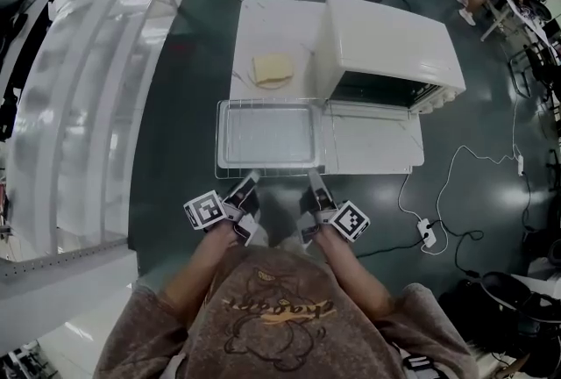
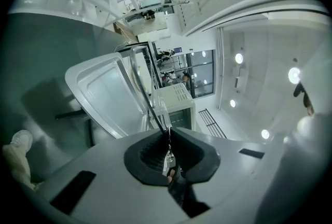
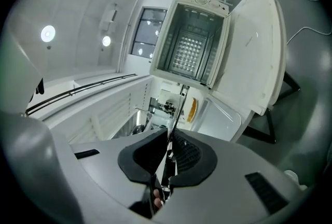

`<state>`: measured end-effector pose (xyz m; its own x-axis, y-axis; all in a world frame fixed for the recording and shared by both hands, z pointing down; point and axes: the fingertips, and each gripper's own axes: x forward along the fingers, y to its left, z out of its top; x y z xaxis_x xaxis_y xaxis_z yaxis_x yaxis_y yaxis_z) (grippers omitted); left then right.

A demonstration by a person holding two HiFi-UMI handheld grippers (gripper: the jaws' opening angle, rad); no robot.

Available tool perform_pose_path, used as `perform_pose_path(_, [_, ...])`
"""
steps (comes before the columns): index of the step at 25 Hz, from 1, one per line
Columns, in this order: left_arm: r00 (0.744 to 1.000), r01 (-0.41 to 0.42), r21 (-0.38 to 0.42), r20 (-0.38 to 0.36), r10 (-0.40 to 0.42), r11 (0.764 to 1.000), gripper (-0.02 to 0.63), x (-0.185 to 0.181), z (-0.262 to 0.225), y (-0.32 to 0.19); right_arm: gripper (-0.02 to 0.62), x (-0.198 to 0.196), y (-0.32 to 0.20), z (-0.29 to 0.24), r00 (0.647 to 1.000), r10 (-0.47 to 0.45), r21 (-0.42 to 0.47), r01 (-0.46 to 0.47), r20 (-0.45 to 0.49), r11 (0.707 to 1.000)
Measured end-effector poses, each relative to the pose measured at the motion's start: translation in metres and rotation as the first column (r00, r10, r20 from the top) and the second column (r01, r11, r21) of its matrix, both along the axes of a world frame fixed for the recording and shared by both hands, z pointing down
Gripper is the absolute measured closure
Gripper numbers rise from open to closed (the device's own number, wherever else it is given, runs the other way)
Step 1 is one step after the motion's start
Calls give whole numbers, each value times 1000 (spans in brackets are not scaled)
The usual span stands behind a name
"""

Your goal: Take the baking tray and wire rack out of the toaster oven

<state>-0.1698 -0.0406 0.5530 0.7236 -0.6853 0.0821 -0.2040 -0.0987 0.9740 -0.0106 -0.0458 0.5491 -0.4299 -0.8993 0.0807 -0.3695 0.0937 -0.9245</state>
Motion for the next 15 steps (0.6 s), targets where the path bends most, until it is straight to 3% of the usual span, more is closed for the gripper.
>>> perform_pose_path(6, [1000,-20,-57,4,20,998,600,-12,40,-9,572,-13,-3,47,1000,17,-139,-17,-5,990])
perform_pose_path(10, [999,-28,-68,13,29,997,599,-14,56,-16,572,-18,-19,48,999,-22,-38,21,-32,999])
perform_pose_path(13, [1000,-25,-74,7,25,997,598,-16,62,-22,572,-17,-17,66,1000,17,-134,-16,5,991])
perform_pose_path(15, [1000,-21,-94,-5,20,995,598,-17,67,-22,572,-15,-16,76,1000,19,-174,-22,-20,985])
